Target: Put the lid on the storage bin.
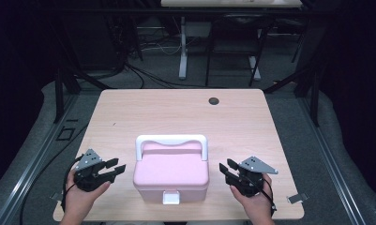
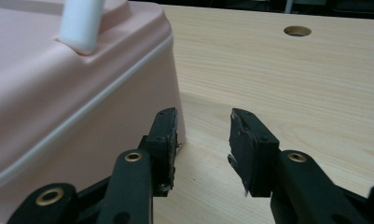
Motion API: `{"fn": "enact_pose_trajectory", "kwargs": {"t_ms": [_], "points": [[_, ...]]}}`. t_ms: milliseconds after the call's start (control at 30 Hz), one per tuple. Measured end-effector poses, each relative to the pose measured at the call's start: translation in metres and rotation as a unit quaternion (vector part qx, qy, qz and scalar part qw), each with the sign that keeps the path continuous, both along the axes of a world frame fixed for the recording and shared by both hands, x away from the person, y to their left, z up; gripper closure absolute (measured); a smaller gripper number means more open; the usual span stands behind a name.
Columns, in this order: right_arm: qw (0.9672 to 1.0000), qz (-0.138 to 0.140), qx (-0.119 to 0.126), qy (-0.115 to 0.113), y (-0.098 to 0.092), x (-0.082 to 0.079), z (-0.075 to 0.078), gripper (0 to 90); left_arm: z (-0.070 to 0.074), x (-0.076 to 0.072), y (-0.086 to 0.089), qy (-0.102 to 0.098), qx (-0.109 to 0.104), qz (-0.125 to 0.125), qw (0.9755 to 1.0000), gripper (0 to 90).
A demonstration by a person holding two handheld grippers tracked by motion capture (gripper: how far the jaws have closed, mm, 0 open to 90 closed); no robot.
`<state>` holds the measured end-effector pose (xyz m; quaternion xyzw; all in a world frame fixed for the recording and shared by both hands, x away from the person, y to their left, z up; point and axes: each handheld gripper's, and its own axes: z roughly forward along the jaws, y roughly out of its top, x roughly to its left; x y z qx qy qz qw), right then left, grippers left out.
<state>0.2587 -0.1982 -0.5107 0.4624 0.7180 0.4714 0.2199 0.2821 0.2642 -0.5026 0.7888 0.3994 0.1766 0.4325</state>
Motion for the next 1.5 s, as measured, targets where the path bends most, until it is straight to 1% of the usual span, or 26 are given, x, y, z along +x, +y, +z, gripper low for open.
{"fn": "enact_pose_trajectory", "kwargs": {"t_ms": [100,200,233,300,333,367,467,500,533,633,733,767,800,833,867,900,933,967,1033,1067,1167,1233,1300,1400,1467,1500], "points": [[1.0,-0.007,0.002,-0.006,-0.003,0.004,-0.007,58.0,-0.006,0.002,0.001,0.005,-0.002,0.0,1.0,55.8],[0.9999,-0.014,-0.005,-0.007,-0.005,0.007,-0.013,55.3,-0.011,0.004,0.001,0.006,0.0,-0.006,1.0,55.2],[0.9999,-0.011,-0.003,-0.006,-0.006,0.008,-0.014,54.7,-0.012,0.004,0.001,0.005,0.0,-0.006,1.0,55.2],[0.9998,-0.016,-0.005,-0.009,-0.007,0.01,-0.018,53.7,-0.015,0.006,0.001,0.009,0.001,-0.008,0.9999,55.2],[0.9998,-0.017,-0.01,-0.006,-0.007,0.01,-0.019,53.6,-0.018,0.007,0.002,0.011,0.001,-0.007,0.9999,55.2],[0.9998,-0.018,-0.006,-0.01,-0.008,0.012,-0.023,53.6,-0.019,0.008,0.002,0.013,0.001,-0.007,0.9999,55.2],[0.9997,-0.022,-0.01,-0.001,-0.01,0.013,-0.027,52.8,-0.024,0.01,0.002,0.019,0.0,-0.006,0.9998,55.2],[0.9997,-0.023,-0.007,-0.006,-0.01,0.014,-0.029,52.6,-0.026,0.01,0.002,0.021,0.0,-0.005,0.9998,55.2],[0.9997,-0.022,-0.011,0.004,-0.011,0.014,-0.031,52.2,-0.027,0.01,0.002,0.023,-0.002,-0.005,0.9997,55.0],[0.9996,-0.023,-0.014,0.008,-0.011,0.016,-0.037,51.6,-0.031,0.011,0.001,0.027,0.0,-0.004,0.9996,53.6],[0.9996,-0.022,-0.013,0.011,-0.011,0.018,-0.041,51.3,-0.034,0.011,0.001,0.032,0.0,-0.003,0.9995,52.3],[0.9995,-0.023,-0.015,0.015,-0.012,0.018,-0.042,51.3,-0.036,0.011,0.001,0.034,0.0,-0.003,0.9994,52.2],[0.9996,-0.024,-0.01,0.012,-0.012,0.019,-0.043,51.3,-0.037,0.012,0.002,0.038,0.003,-0.003,0.9993,52.1],[0.9994,-0.025,-0.015,0.018,-0.013,0.019,-0.043,51.2,-0.039,0.012,0.002,0.039,0.004,-0.001,0.9992,52.2],[0.9995,-0.024,-0.01,0.018,-0.013,0.02,-0.044,51.2,-0.04,0.013,0.003,0.043,0.003,-0.001,0.9991,52.5],[0.9994,-0.024,-0.011,0.023,-0.014,0.02,-0.044,51.2,-0.041,0.013,0.004,0.047,0.005,-0.001,0.9989,52.6],[0.9994,-0.024,-0.012,0.024,-0.014,0.02,-0.045,51.2,-0.042,0.013,0.004,0.047,0.004,0.0,0.9989,52.9],[0.9995,-0.025,-0.007,0.018,-0.014,0.021,-0.046,51.2,-0.044,0.013,0.004,0.05,0.006,0.0,0.9987,53.0],[0.9992,-0.027,-0.012,0.027,-0.015,0.021,-0.046,51.2,-0.046,0.014,0.005,0.054,0.005,0.001,0.9985,53.0],[0.9994,-0.024,-0.007,0.025,-0.016,0.022,-0.047,51.2,-0.048,0.015,0.005,0.055,0.003,0.005,0.9985,53.0],[0.9991,-0.028,-0.014,0.03,-0.016,0.022,-0.048,50.4,-0.051,0.017,0.007,0.06,0.002,0.011,0.9981,52.0],[0.9991,-0.03,-0.016,0.025,-0.015,0.023,-0.05,49.5,-0.052,0.017,0.008,0.06,0.001,0.014,0.9981,51.5],[0.9989,-0.028,-0.025,0.029,-0.016,0.023,-0.05,49.3,-0.052,0.018,0.008,0.06,0.002,0.019,0.998,51.0],[0.999,-0.032,-0.02,0.024,-0.017,0.024,-0.052,48.3,-0.053,0.019,0.01,0.062,0.0,0.025,0.9978,50.3],[0.9987,-0.037,-0.027,0.025,-0.019,0.024,-0.052,47.5,-0.053,0.02,0.01,0.061,-0.001,0.032,0.9977,49.6],[0.9988,-0.036,-0.025,0.022,-0.019,0.024,-0.053,47.2,-0.053,0.021,0.011,0.059,-0.003,0.037,0.9976,49.6]]}}
